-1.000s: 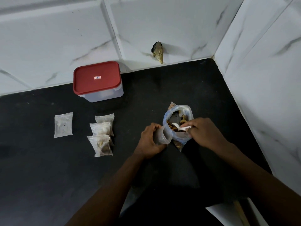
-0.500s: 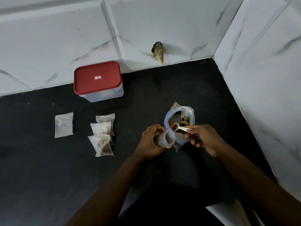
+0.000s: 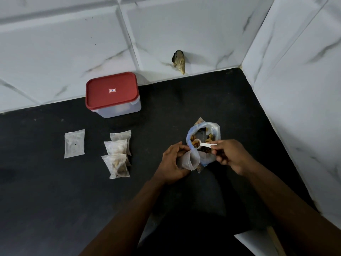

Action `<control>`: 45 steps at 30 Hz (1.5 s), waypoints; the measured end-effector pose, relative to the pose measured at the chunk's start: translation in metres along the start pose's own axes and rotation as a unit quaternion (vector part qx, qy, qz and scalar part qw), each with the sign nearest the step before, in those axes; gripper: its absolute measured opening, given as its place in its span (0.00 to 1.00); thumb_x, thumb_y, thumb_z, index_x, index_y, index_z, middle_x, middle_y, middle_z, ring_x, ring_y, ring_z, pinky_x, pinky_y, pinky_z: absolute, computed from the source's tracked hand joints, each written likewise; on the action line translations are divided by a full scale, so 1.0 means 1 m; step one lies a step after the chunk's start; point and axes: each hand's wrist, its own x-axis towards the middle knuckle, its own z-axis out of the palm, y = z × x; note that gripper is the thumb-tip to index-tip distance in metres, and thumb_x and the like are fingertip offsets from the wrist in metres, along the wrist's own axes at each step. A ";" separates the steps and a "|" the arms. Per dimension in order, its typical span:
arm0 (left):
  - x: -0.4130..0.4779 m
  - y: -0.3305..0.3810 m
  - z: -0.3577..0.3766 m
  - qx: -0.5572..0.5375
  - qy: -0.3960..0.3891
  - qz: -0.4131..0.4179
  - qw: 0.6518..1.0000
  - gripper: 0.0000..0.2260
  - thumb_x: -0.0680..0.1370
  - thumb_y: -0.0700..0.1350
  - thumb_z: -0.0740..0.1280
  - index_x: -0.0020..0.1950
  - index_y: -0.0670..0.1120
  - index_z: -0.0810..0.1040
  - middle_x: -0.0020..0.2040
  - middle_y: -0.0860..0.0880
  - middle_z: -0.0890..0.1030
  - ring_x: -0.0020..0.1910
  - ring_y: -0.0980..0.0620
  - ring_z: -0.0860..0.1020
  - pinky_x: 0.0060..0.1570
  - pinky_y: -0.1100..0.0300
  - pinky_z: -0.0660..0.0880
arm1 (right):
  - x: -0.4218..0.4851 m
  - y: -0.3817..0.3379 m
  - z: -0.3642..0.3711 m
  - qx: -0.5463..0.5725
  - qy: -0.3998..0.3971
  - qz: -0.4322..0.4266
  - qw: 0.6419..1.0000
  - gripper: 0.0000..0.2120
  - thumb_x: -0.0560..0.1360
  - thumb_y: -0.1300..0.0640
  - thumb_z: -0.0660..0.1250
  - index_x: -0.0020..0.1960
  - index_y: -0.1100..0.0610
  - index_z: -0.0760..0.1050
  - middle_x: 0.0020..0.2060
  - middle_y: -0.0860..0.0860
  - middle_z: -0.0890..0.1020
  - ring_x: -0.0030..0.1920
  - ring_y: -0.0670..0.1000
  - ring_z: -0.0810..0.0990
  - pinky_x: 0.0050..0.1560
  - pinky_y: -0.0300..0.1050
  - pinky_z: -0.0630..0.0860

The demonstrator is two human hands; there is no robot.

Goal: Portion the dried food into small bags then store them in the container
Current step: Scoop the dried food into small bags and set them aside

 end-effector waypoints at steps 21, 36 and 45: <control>0.000 0.008 -0.001 -0.060 0.070 0.013 0.996 0.25 0.70 0.44 0.80 0.63 0.47 0.76 0.65 0.53 0.77 0.64 0.54 0.78 0.62 0.55 0.79 | 0.006 0.012 -0.020 0.165 -0.054 0.035 0.984 0.14 0.79 0.61 0.64 0.62 0.57 0.81 0.32 0.49 0.75 0.29 0.45 0.68 0.24 0.36 0.63; -0.001 0.024 -0.011 -0.109 0.107 0.009 0.988 0.22 0.73 0.41 0.78 0.63 0.53 0.76 0.62 0.59 0.79 0.64 0.57 0.78 0.64 0.51 0.77 | -0.029 0.004 -0.007 0.142 -0.110 -0.069 0.981 0.15 0.79 0.56 0.64 0.63 0.57 0.80 0.31 0.49 0.73 0.30 0.46 0.69 0.30 0.40 0.65; -0.004 0.025 -0.009 -0.159 0.115 -0.002 0.981 0.24 0.70 0.50 0.76 0.64 0.50 0.74 0.62 0.54 0.79 0.63 0.52 0.79 0.63 0.42 0.78 | -0.041 0.010 0.005 0.025 -0.066 -0.132 0.989 0.10 0.82 0.57 0.63 0.59 0.56 0.81 0.30 0.49 0.74 0.30 0.46 0.70 0.31 0.39 0.67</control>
